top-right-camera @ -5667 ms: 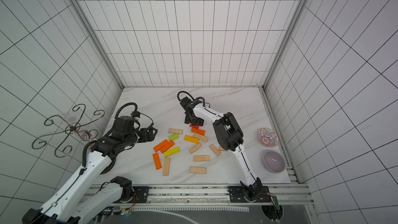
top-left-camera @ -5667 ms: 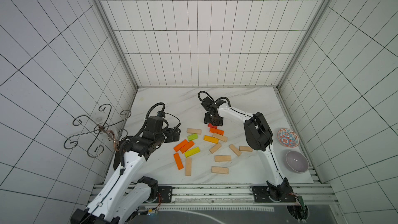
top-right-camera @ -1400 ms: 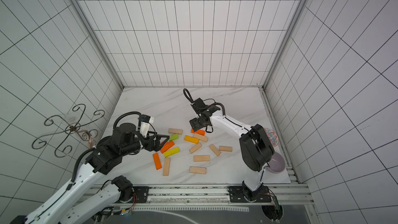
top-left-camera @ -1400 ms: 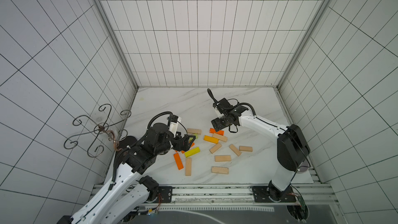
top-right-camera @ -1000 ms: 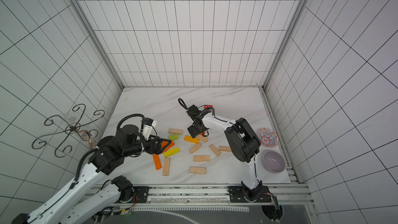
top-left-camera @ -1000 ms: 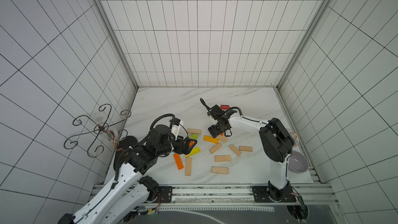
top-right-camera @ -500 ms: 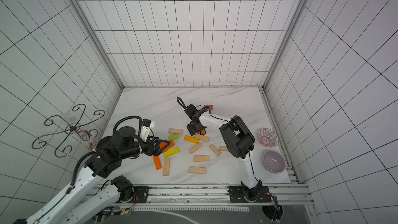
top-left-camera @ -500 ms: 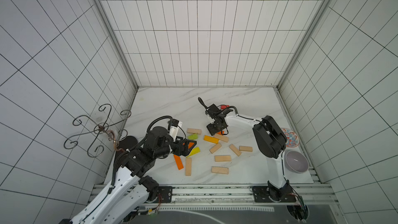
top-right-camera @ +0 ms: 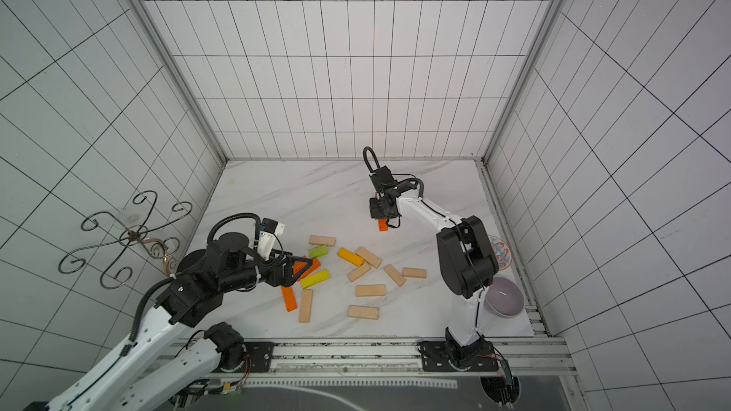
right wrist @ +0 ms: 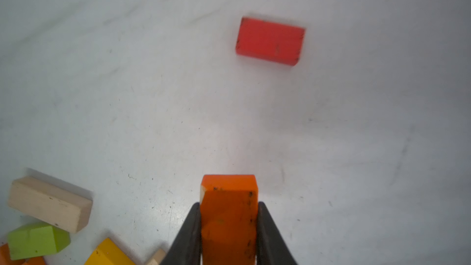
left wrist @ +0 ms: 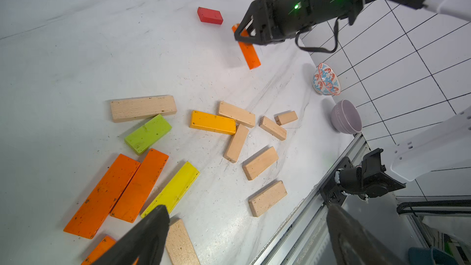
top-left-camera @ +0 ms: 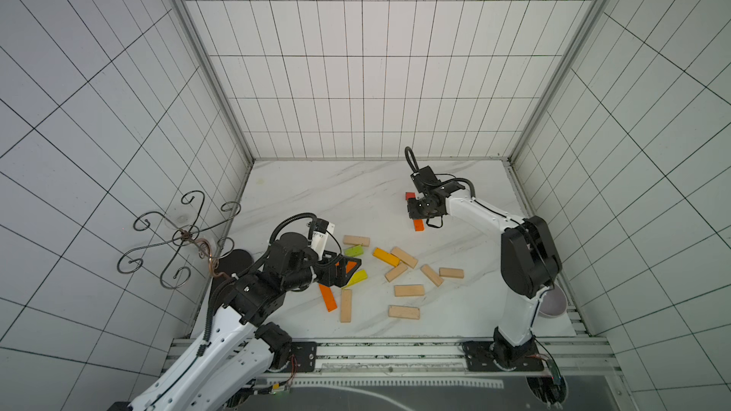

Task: Assemble a giraffe with building blocks
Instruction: Pick up the building block from the center of the board, then place the building block at the center of the board.

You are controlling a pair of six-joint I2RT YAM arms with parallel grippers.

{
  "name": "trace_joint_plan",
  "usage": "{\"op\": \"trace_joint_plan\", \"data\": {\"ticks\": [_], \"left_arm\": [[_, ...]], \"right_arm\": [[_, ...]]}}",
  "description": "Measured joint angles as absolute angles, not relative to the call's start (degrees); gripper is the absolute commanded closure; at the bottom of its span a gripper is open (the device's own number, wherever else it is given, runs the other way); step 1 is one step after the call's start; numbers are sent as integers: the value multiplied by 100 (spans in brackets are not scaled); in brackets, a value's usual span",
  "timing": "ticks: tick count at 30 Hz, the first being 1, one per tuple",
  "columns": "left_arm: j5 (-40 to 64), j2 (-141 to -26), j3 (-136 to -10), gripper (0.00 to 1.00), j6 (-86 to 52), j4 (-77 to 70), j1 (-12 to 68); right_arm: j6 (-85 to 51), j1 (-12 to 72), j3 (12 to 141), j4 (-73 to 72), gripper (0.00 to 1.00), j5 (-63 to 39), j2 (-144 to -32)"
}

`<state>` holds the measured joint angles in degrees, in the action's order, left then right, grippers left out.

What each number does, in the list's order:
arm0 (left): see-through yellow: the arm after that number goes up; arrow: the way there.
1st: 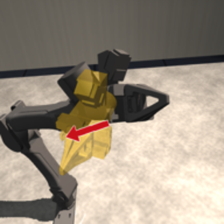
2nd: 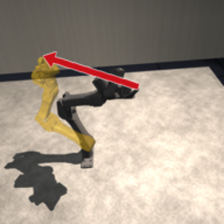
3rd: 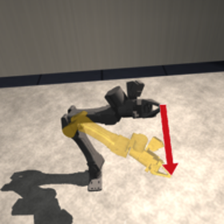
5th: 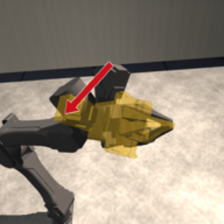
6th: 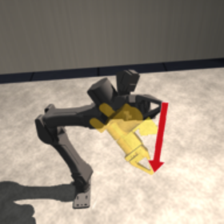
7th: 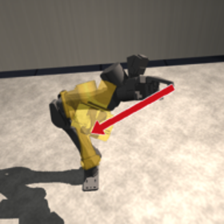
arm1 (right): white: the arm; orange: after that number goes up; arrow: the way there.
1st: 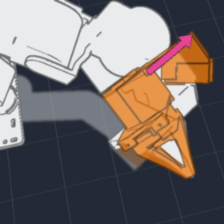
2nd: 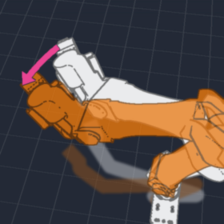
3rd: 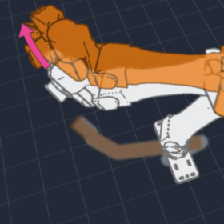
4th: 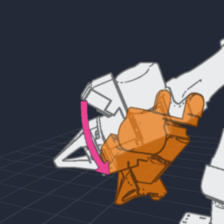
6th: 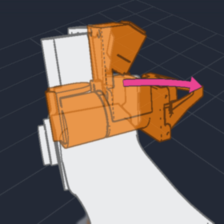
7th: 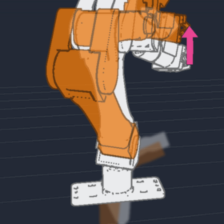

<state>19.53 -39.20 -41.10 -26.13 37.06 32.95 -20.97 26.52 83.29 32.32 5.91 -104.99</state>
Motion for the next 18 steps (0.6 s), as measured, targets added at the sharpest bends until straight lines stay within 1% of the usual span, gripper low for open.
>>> {"op": "trace_joint_plan", "data": {"ticks": [3,6,11,18], "left_arm": [[1968,-4038,-4088,3,-2641,3555,3297],[2099,-4178,-3948,3,-2724,3201,3299],[2327,-4595,-3844,3,-2856,2641,3380],[2727,-5247,-3800,3,-2963,1809,3404]], "right_arm": [[-2346,2340,8329,3225,76,698,-10256],[-2543,2082,8322,3251,75,746,-10379],[-2705,1905,8322,3256,75,781,-10906],[-2740,1863,8340,3293,75,755,-11646]]}}
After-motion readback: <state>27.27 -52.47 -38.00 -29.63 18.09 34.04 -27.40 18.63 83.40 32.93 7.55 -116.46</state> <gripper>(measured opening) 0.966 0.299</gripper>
